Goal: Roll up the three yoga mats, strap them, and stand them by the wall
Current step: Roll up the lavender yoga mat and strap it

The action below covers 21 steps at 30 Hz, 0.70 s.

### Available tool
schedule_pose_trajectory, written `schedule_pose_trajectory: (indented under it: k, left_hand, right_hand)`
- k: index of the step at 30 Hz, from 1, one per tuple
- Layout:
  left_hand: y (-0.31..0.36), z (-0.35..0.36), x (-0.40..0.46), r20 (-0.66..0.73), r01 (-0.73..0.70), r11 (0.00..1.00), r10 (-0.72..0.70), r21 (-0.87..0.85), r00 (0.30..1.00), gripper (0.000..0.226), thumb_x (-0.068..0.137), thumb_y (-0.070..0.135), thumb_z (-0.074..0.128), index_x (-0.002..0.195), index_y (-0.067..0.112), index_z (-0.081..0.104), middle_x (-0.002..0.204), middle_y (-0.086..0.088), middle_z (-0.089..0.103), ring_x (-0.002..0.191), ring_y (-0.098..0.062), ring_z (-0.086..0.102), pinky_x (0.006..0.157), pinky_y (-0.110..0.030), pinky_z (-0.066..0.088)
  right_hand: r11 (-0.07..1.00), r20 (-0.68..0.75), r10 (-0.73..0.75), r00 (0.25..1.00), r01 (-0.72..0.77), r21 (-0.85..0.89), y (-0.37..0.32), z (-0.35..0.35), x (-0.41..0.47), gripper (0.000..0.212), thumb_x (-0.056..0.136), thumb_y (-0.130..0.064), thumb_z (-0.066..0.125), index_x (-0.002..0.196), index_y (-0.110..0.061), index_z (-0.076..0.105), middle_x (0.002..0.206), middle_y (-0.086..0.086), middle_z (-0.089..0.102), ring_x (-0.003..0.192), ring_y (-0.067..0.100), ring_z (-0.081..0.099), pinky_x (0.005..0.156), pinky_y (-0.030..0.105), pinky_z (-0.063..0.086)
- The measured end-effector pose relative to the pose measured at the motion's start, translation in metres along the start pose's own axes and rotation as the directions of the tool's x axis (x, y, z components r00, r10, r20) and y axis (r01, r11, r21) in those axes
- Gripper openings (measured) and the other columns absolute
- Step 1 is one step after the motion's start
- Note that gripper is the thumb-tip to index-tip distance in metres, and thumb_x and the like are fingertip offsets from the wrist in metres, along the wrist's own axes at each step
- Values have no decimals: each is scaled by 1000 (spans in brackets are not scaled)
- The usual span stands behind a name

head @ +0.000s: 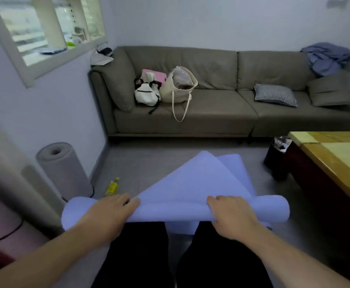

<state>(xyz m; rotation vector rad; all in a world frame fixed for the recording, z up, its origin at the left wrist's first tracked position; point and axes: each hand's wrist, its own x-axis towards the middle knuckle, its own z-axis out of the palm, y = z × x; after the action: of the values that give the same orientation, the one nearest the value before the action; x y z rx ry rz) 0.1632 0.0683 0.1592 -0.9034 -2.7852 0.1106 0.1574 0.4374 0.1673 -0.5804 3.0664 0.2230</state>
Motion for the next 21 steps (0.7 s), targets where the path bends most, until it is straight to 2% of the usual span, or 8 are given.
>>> schedule_pose_trajectory:
  k: [3, 4, 6, 10, 13, 17, 19, 21]
  left_hand:
    - [18, 1, -23, 108, 104, 989, -93, -108, 990, 50, 68, 30, 70, 113, 19, 51, 92, -6, 61, 74, -32, 65, 57, -38, 54]
    - [22, -1, -25, 131, 158, 980, -142, -118, 981, 47, 76, 46, 60, 114, 21, 50, 97, -5, 62, 82, -31, 66, 66, -40, 55]
    - [34, -9, -25, 239, 252, 967, -236, -38, 942, 64, 80, 74, 36, 117, 24, 50, 110, 0, 59, 100, -27, 62, 83, -40, 50]
    - [60, -10, -18, 250, 218, 976, -215, 18, 944, 76, 84, 89, 23, 120, 28, 48, 116, 2, 52, 110, -25, 53, 99, -41, 43]
    - [68, 1, -21, 189, 246, 969, -235, -35, 953, 72, 86, 90, 19, 109, 29, 50, 107, 5, 53, 102, -22, 54, 91, -40, 45]
    - [65, 7, -32, 203, 298, 954, -282, -47, 937, 80, 76, 99, 3, 98, 32, 40, 97, 9, 56, 91, -18, 54, 81, -38, 45]
    - [62, 8, -34, 228, 312, 949, -293, -50, 929, 83, 71, 100, -3, 96, 32, 39, 94, 9, 58, 86, -16, 56, 78, -36, 46]
    - [59, 9, -32, 256, 326, 944, -304, -47, 918, 82, 70, 98, -1, 95, 32, 40, 91, 9, 59, 83, -15, 58, 76, -36, 47]
  right_hand:
    - [999, 127, -43, 991, 43, -2, -12, -8, -21, 24, 87, -29, 57, 110, -25, 59, 108, 5, 70, 99, 34, 68, 71, 40, 37]
    - [999, 154, -38, 987, 36, 12, -16, -12, -23, 23, 87, -27, 57, 110, -25, 62, 111, 6, 70, 101, 34, 68, 73, 39, 40]
    - [999, 221, -40, 974, 34, 31, -25, -20, -22, 26, 85, -24, 60, 111, -24, 66, 114, 8, 70, 105, 33, 68, 80, 37, 48]
    - [993, 414, -52, 909, 3, 118, -33, -30, -11, 36, 82, -21, 66, 118, -19, 64, 117, 10, 67, 103, 31, 69, 80, 32, 51]
    - [981, 506, -62, 860, -40, 188, -35, -34, -9, 40, 79, -25, 75, 114, -19, 58, 103, 2, 60, 88, 25, 63, 74, 31, 54]
    - [978, 488, -86, 868, -21, 210, -39, -32, -12, 32, 81, -26, 75, 106, -20, 55, 91, -2, 55, 84, 23, 61, 73, 32, 54]
    - [981, 473, -93, 876, -2, 196, -41, -28, -13, 28, 83, -28, 73, 105, -19, 58, 96, 0, 60, 87, 24, 63, 77, 33, 57]
    - [981, 439, -85, 895, -2, 193, -43, -23, -14, 39, 85, -39, 73, 115, -20, 57, 108, 3, 64, 97, 27, 66, 83, 37, 57]
